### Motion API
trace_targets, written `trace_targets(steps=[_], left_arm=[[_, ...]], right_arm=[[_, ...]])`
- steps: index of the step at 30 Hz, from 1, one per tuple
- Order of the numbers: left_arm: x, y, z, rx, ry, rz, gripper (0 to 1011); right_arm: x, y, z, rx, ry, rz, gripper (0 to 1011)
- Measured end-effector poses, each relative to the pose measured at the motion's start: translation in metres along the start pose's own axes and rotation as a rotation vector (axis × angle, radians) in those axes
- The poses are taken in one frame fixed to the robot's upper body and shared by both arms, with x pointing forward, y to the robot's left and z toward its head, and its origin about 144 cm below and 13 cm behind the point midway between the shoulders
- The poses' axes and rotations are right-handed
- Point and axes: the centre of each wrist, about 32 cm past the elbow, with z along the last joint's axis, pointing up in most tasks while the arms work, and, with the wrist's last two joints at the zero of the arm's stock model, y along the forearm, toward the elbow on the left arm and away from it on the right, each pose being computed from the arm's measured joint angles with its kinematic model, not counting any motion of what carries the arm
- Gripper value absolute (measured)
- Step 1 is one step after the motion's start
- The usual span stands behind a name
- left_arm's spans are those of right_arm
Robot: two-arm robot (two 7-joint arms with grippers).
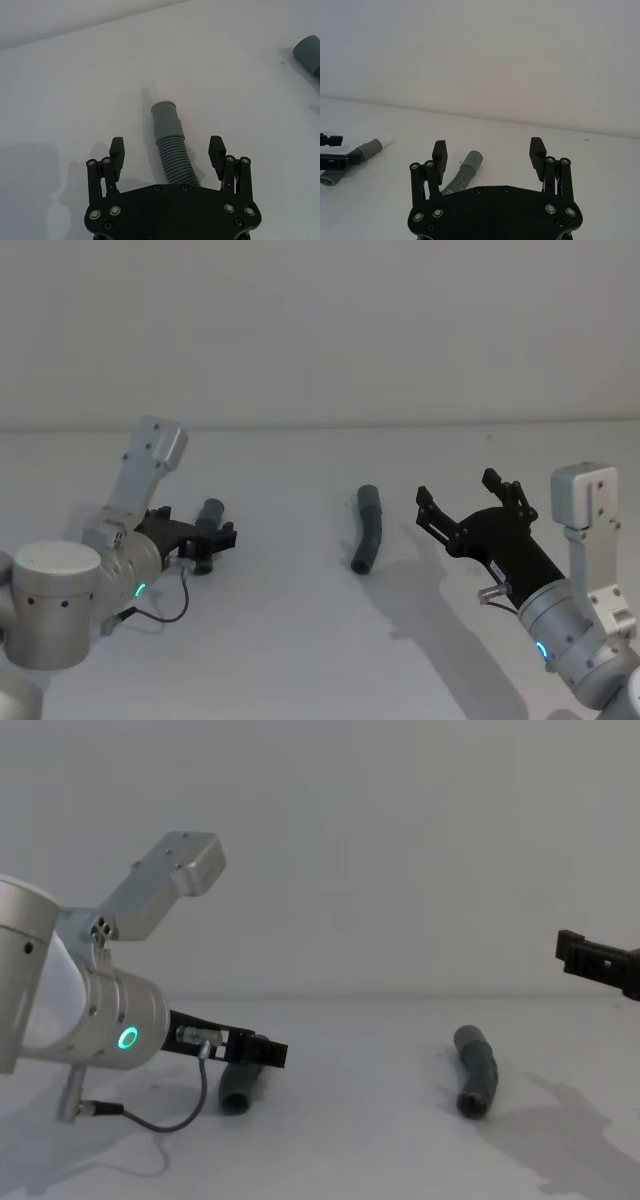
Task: Use both hands to pick up one end of the pipe from the table, align the ends, and insert them.
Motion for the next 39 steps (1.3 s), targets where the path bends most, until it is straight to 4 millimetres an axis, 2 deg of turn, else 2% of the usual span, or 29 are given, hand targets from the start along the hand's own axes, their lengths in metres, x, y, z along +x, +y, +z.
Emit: trace_targets(steps=[39], left_arm=[[0.006, -0.018, 0.004, 0.083, 0.034, 0.010, 1001]], right_arm=[[0.000, 0.000, 0.000, 0.000, 0.000, 0.000, 1000]])
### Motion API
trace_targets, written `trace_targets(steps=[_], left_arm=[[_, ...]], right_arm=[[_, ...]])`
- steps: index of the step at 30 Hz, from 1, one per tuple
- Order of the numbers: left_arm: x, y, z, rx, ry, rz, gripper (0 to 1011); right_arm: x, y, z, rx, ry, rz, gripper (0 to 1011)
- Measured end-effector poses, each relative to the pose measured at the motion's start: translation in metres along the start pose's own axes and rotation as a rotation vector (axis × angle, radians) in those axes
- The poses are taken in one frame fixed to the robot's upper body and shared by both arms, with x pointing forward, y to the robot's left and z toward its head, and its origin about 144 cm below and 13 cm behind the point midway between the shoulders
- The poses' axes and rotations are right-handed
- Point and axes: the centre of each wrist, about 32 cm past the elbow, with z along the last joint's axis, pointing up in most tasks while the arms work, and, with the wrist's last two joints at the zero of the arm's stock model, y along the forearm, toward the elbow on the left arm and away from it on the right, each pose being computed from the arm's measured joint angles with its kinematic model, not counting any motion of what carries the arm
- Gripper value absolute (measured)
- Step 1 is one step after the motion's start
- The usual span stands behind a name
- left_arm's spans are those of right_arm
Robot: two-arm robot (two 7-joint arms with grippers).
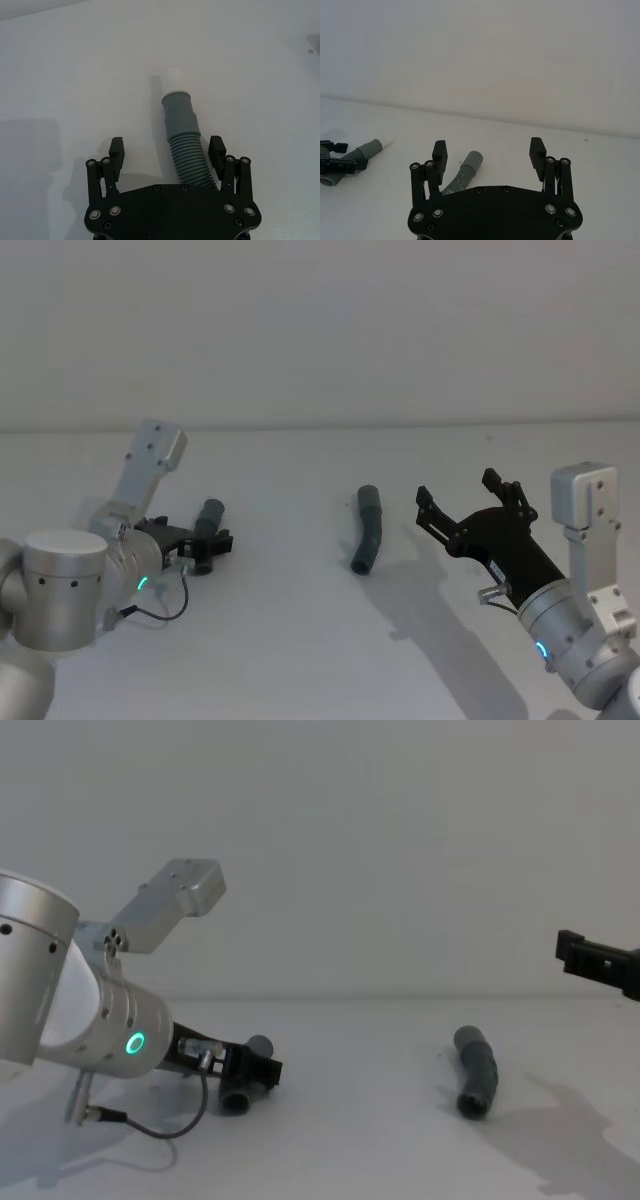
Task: Use both hands to pick up one end of the pipe from the table, align the ends, and insert them.
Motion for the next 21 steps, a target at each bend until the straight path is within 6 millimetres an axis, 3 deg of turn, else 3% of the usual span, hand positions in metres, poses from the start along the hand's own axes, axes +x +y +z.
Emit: trace_targets(steps=[6, 21], left_arm=[[0.0001, -0.0011, 0.0002, 0.003, 0.003, -0.001, 997], [0.0002, -0.0024, 0.0001, 0.006, 0.006, -0.002, 851]], right_arm=[[0.0000, 0.0000, 0.0000, 0.000, 0.000, 0.000, 1000], [0.0000, 0.0000, 0.0000, 0.000, 0.000, 0.000, 1000]])
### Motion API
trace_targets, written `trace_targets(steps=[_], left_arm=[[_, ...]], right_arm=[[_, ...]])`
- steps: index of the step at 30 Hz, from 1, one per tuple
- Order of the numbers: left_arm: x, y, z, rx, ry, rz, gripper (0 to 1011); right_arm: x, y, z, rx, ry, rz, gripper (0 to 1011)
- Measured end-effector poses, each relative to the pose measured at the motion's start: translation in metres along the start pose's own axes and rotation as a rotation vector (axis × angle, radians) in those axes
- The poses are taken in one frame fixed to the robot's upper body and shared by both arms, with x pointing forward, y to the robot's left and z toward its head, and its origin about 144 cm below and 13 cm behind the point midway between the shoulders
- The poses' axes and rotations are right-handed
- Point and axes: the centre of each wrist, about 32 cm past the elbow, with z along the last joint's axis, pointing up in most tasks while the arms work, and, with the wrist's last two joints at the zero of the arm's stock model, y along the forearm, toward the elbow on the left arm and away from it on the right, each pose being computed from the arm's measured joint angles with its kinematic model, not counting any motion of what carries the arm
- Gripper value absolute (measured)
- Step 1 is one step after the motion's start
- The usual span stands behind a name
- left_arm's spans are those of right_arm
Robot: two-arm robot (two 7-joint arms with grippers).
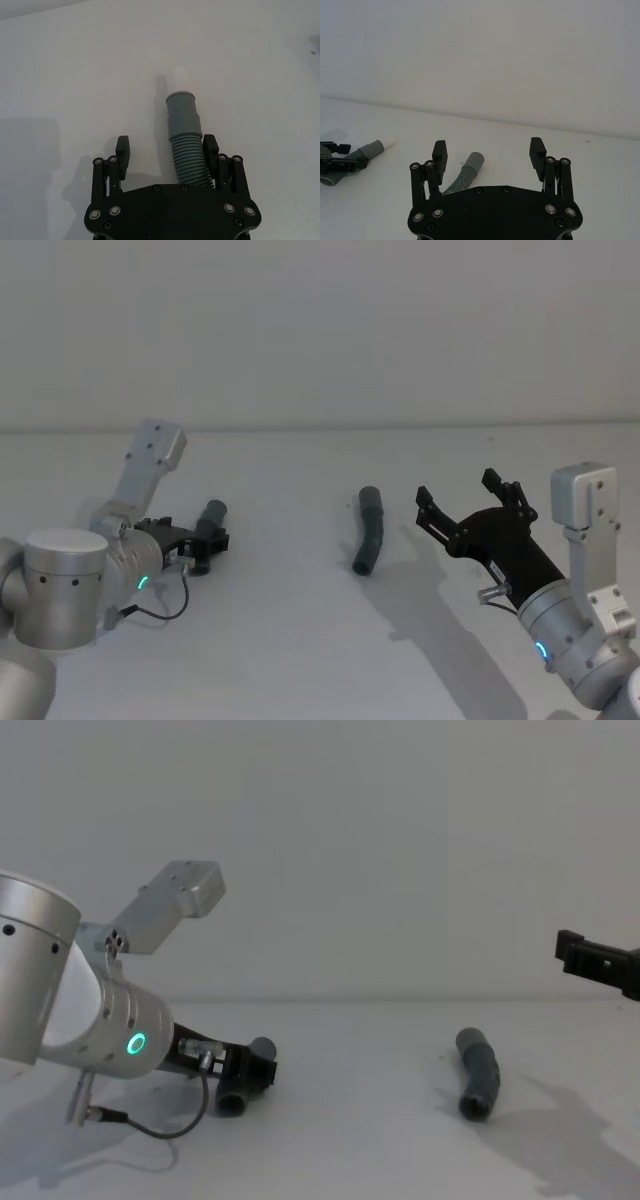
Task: Use both hands to pick up one end of the pipe from the table, align the ends, and insert them.
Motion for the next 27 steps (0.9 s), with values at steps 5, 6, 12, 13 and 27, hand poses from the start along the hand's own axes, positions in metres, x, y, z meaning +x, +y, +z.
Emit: trace_targets(steps=[5, 6, 12, 13, 27], left_arm=[[0.0000, -0.0002, 0.0000, 0.001, 0.000, 0.000, 829], [-0.0001, -0.0002, 0.0000, 0.001, 0.000, -0.001, 825], [-0.0003, -0.0004, -0.0002, 0.001, 0.000, -0.002, 788], [-0.0003, -0.0004, -0.0002, 0.001, 0.001, -0.002, 779], [-0.0008, -0.0006, -0.0003, 0.002, 0.001, -0.004, 694]], right_arm=[[0.0000, 0.0000, 0.0000, 0.000, 0.000, 0.000, 1000], [0.0000, 0.0000, 0.0000, 0.000, 0.000, 0.000, 1000], [0.0000, 0.0000, 0.0000, 0.000, 0.000, 0.000, 1000], [0.0000, 0.0000, 0.0000, 0.000, 0.000, 0.000, 1000], [0.0000, 0.0000, 0.0000, 0.000, 0.000, 0.000, 1000]])
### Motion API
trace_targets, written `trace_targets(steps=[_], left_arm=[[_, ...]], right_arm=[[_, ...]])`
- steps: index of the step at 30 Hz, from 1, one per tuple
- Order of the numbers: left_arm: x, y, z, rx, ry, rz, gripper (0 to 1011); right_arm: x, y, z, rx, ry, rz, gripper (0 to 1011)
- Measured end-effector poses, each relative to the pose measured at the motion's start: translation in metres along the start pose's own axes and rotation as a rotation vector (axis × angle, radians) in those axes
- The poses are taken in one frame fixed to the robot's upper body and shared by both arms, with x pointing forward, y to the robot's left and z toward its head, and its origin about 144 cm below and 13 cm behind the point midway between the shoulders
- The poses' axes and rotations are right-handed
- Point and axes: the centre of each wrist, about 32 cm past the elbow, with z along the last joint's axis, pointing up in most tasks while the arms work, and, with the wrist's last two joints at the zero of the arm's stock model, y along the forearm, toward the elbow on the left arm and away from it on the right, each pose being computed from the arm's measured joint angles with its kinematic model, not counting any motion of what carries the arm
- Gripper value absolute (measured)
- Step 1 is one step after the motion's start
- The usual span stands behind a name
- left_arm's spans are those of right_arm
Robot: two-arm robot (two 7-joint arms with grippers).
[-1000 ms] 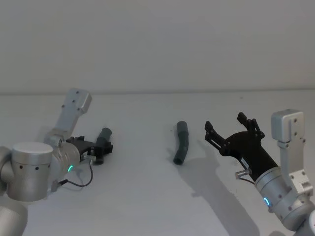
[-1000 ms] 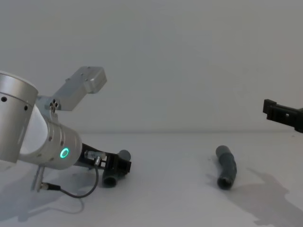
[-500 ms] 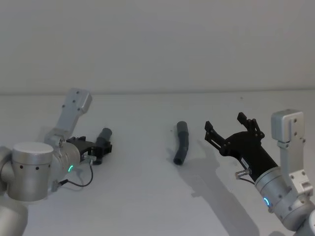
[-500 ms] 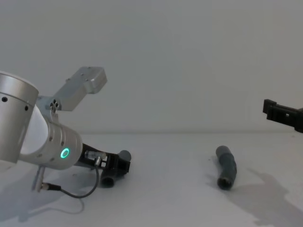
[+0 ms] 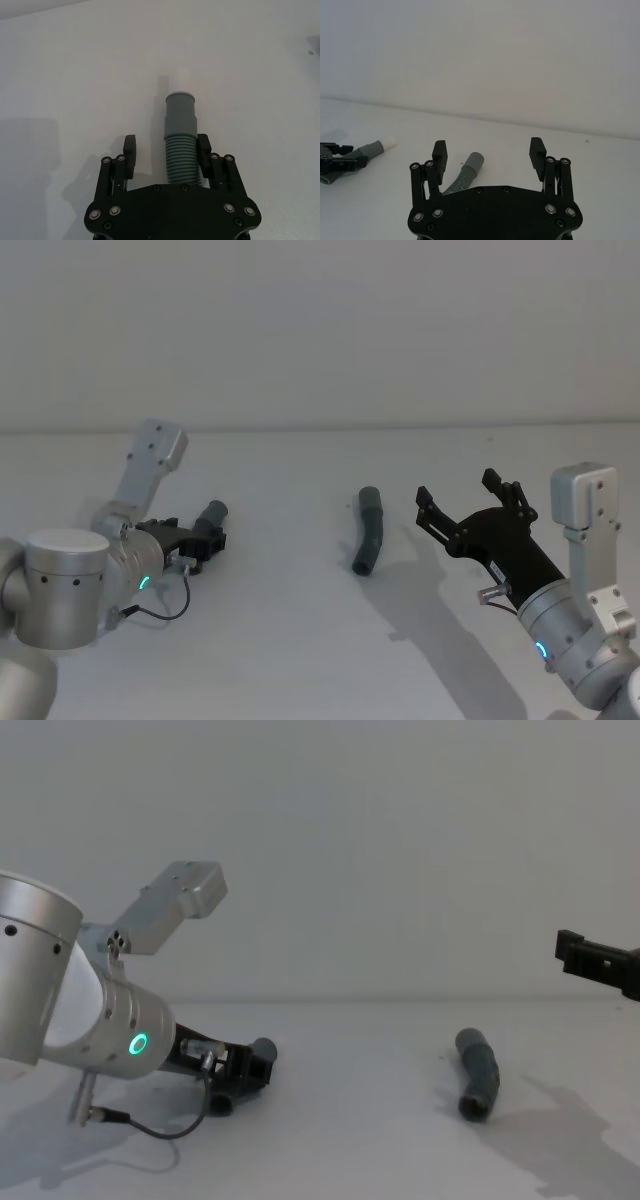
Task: Use both hands to pick up one end of the pipe from the table, align the ends, and insert them.
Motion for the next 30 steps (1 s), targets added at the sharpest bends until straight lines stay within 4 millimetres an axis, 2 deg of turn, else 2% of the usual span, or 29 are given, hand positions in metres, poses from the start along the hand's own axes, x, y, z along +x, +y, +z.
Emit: trace_targets(steps=[30], left_arm=[[0.0001, -0.0002, -0.0003, 0.002, 0.000, 0.000, 497]], right_arm=[[0.0000, 0.0000, 0.0000, 0.000, 0.000, 0.000, 1000]])
